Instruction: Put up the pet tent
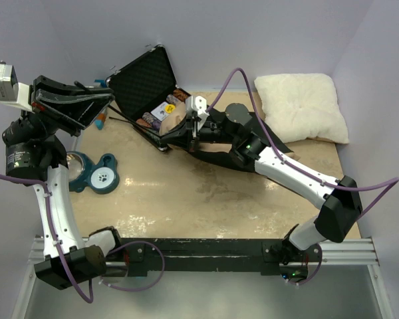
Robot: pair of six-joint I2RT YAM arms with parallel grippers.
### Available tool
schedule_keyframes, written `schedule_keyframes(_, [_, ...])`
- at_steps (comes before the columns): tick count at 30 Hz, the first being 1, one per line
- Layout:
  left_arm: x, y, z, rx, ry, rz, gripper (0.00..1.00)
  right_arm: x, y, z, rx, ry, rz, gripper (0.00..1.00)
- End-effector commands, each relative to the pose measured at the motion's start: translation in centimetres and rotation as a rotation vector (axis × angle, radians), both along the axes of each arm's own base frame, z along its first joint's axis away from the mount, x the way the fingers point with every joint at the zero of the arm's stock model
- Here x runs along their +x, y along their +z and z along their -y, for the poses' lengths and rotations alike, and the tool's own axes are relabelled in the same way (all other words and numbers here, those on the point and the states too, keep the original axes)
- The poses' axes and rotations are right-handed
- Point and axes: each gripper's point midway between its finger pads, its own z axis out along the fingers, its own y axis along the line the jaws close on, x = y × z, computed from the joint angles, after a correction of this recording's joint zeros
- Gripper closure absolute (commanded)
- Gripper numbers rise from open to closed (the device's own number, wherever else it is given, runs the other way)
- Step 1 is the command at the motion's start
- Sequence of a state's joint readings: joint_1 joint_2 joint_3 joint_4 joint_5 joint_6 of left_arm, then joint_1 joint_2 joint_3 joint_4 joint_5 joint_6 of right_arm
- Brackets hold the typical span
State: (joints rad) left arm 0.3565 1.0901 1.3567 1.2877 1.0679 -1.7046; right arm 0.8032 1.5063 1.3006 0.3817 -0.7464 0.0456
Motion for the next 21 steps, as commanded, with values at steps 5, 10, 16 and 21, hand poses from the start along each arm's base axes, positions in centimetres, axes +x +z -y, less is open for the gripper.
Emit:
schedule_keyframes(5, [-2.9, -1.9, 1.2, 0.113, -0.006, 0.288, 0.92, 0.1, 3.2, 0.3, 0.089, -0.033, 0.024, 1.00])
schedule_keyframes(10, [-3.4, -2.6, 1.6, 0.177, -0.009, 0.332, 1.00, -0.1, 2.5, -0.2, 0.034, 0.005, 0.026, 0.90])
schedule_keyframes(16, [-2.7, -5.0, 1.7, 0.300, -0.050, 0.266, 1.00, -0.6, 2.5, 0.7, -0.073, 0.009, 0.094, 0.33])
schedule_keyframes(21, [-2.5, -5.7, 1.7, 0.365, -0.020, 0.264, 1.00, 0.0, 1.2, 2.7, -0.254, -0.063, 0.094, 0.19])
